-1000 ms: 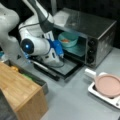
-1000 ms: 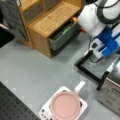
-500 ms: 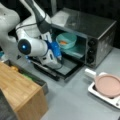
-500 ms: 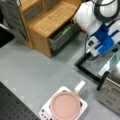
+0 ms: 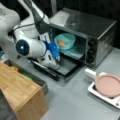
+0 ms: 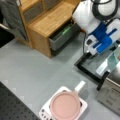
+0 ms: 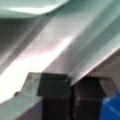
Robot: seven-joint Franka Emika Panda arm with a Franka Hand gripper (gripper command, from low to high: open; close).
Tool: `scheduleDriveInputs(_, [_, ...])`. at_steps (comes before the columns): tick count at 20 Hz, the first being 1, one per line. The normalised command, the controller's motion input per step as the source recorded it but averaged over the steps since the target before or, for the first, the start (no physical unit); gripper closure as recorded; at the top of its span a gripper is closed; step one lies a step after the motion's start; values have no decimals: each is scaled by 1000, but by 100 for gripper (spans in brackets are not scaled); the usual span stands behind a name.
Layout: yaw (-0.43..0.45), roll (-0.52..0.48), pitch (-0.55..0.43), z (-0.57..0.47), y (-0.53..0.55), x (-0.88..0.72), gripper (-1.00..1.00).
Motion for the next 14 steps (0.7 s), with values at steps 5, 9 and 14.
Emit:
scheduleDriveInputs(5, [168, 25, 2, -164, -280, 29, 100])
scheduleDriveInputs(9, [132, 22, 9, -183, -175, 70, -100])
scheduleDriveInputs(14, [108, 12, 13, -188, -138, 87, -100])
